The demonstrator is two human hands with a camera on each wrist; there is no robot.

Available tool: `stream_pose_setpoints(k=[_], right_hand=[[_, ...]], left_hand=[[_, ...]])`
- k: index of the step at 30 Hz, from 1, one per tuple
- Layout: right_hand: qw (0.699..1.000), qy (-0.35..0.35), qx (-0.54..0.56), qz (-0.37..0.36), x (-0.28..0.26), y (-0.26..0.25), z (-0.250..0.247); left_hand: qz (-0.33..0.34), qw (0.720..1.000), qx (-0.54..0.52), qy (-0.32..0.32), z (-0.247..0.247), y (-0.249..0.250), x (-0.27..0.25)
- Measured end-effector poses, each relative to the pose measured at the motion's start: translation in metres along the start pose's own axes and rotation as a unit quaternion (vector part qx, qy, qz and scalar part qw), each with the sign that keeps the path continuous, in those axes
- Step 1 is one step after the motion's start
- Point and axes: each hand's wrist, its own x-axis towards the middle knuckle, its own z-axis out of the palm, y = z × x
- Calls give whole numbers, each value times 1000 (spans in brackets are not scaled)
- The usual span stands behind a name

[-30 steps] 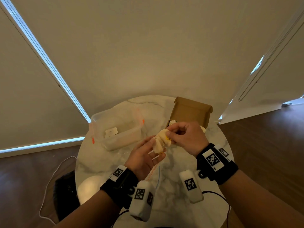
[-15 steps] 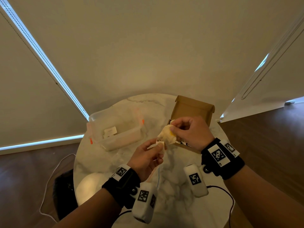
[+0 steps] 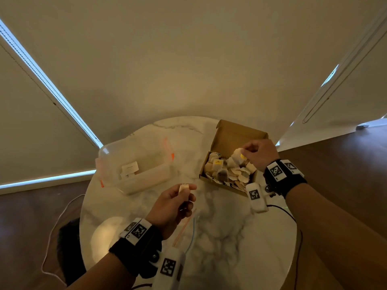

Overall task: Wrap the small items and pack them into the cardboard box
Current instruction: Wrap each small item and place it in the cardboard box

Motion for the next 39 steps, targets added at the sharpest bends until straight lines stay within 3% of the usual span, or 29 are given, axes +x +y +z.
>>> stream_pose_setpoints(k=[6, 12, 14, 17, 20, 23, 27, 29, 31, 36, 39], right_hand=[[998, -25, -54, 9, 16, 27, 19], [969, -177, -160, 63, 31, 53, 36], [970, -144, -177, 83, 34, 58, 37], [983, -38, -155, 92, 27, 53, 34], [994, -11, -109, 18, 2, 28, 35], [994, -70, 28, -85, -40, -11, 44], [957, -218, 86, -174, -86, -44, 64], [934, -305, 103, -157, -102, -48, 77], [918, -345, 111, -161, -116, -53, 88], [902, -363, 175, -155, -133, -61, 100], [901, -388, 185, -57, -138, -55, 101]], left_hand=[[22, 998, 59, -8, -3, 3, -2], [47, 995, 91, -10, -7, 9, -5], [52, 993, 110, -1, -8, 10, -4], [61, 987, 146, 5, -7, 13, -2], [68, 985, 156, 0, -5, 22, 1], [71, 979, 191, -22, -2, 35, 6], [69, 962, 256, -63, 4, 58, 7], [72, 959, 264, -79, 7, 71, 3], [71, 961, 252, -87, 8, 79, -2], [67, 967, 231, -79, 7, 84, -9], [58, 975, 209, -55, 7, 84, -9]])
